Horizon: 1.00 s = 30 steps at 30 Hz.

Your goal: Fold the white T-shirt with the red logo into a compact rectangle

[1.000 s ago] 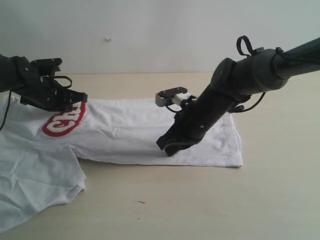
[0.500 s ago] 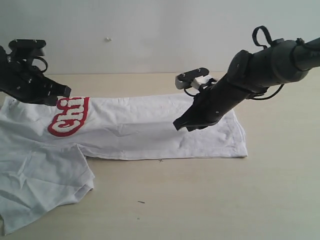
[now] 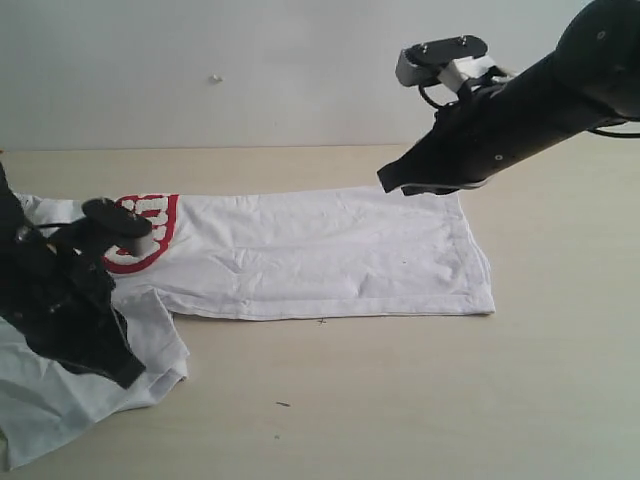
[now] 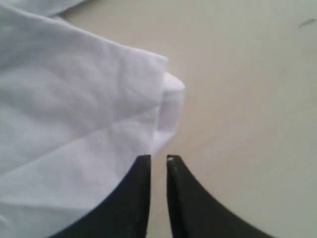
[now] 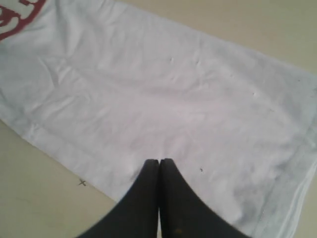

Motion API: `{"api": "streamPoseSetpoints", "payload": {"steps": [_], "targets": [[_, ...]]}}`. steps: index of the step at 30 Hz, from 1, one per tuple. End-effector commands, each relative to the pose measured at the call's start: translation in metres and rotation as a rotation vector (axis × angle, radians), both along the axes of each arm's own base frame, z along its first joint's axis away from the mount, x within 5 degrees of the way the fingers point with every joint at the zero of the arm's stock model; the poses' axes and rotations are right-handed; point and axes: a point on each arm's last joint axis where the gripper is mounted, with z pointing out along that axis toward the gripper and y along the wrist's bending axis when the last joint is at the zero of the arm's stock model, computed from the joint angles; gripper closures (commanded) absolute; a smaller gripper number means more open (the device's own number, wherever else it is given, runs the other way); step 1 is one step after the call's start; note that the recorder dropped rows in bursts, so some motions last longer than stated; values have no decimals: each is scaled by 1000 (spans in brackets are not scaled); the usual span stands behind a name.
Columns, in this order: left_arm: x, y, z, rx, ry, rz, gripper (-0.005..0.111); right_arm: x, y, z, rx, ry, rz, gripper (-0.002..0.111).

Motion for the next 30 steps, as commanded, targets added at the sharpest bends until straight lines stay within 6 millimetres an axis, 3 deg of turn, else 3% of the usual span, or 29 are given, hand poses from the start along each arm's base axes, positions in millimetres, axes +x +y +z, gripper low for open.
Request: {"api": "streamPoseSetpoints", "payload": {"steps": [1,3,8,18,21,26,30], "targets": [[-11,-21,-4,-15,-78,-39,63,-19,-1,32,25,-26,27,108],[-10,-23,-9,-15,-108,-20,53,-28,-2,48,36,-60,34,108],[-6,-20,-36,61,-75,-27,48,-53,-6,90,63,-167,35,108],[-2,-21,-61,94,-33,-8,50,-79,-12,119,38,-237,66,108],[-3,-20,-63,105,-26,-1,65,-84,-12,124,40,-250,68,108],[-3,-19,-60,136,19,-34,107,-87,-12,126,41,-247,75,108],[-4,-19,-53,182,110,-70,107,-87,-12,126,41,-247,75,108]]}}
